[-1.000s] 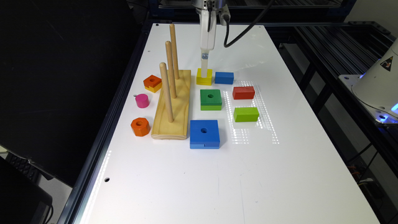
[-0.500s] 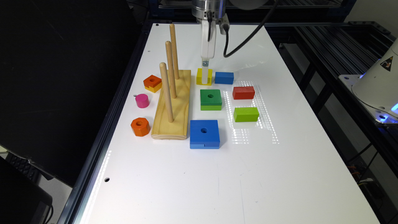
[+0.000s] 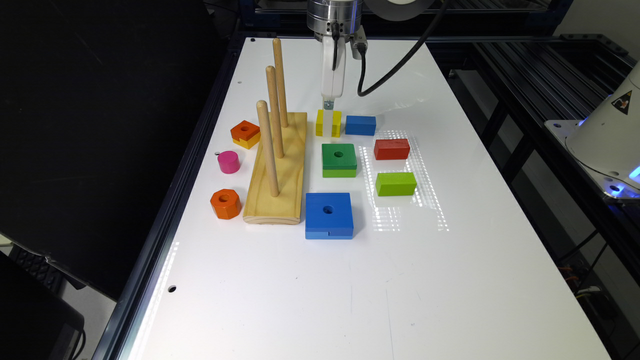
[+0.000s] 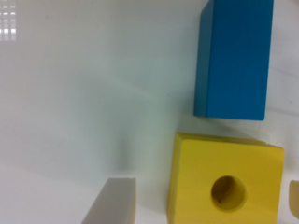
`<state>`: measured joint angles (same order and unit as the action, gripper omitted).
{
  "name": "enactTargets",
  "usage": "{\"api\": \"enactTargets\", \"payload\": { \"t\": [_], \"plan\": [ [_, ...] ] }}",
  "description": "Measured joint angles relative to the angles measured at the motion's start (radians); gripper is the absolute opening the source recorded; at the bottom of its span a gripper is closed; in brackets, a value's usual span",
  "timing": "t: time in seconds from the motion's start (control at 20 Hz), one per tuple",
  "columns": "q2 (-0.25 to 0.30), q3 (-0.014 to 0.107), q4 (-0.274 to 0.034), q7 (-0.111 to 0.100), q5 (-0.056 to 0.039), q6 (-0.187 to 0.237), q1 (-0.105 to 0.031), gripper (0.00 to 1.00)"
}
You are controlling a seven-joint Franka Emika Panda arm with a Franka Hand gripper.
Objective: Pick up yellow block.
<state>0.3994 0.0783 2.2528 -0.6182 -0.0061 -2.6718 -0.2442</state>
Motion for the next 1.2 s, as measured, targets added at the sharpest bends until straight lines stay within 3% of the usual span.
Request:
{"api": "enactTargets", "payload": {
  "t": [0.2, 0.35, 1.2],
  "plan": [
    [0.005, 0.003, -0.002, -0.003, 0.0, -0.001, 0.0, 1.0],
    [0.039, 0.003, -0.008, -0.007, -0.0038, -0.031, 0.0, 1.0],
    [0.04, 0.003, -0.01, -0.008, -0.0039, -0.031, 0.0, 1.0]
  ]
}}
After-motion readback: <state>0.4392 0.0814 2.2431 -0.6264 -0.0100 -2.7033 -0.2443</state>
